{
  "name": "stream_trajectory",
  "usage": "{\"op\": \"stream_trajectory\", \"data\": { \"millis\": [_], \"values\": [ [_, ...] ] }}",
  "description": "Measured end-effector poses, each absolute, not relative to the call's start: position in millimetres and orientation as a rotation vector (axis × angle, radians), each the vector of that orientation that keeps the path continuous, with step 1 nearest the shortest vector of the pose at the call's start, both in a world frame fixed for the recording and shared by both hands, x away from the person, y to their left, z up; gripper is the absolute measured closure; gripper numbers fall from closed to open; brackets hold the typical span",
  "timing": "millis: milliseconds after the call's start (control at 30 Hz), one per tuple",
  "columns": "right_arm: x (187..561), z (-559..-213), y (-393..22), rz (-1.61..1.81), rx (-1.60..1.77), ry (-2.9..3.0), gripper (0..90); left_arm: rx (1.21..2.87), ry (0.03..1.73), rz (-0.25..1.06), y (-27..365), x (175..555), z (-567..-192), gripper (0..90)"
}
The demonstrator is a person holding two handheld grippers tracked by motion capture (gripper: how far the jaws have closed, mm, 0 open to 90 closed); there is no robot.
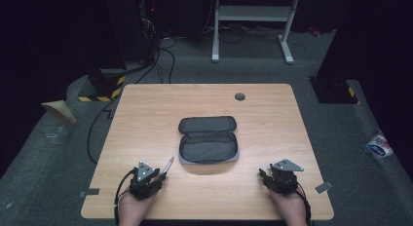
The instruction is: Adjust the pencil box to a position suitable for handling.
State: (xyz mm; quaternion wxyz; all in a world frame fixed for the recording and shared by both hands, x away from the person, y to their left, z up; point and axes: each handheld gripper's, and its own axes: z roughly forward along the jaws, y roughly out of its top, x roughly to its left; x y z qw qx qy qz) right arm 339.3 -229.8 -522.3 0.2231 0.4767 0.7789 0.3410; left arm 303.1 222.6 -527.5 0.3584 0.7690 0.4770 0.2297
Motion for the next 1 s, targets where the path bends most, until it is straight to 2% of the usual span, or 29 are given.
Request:
{"op": "stream_trajectory", "data": {
  "millis": [433, 700, 900, 1000],
  "values": [
    [337.3, -521.9, -236.2, 0.927, 1.330, 2.173, 43.1, 1.953, 1.260, 0.569, 225.6, 308.4, -527.6, 74.0],
    [335.1, -522.8, -235.6, 0.932, 1.333, 2.165, 42.4, 1.891, 1.302, 0.484, 231.6, 316.2, -527.9, 74.8],
    [334.7, -522.8, -235.6, 0.935, 1.327, 2.169, 41.6, 1.902, 1.300, 0.502, 230.4, 316.0, -527.6, 74.9],
    [334.6, -523.0, -235.5, 0.936, 1.320, 2.174, 41.4, 1.900, 1.297, 0.487, 230.6, 315.4, -527.7, 78.3]
  ]
}}
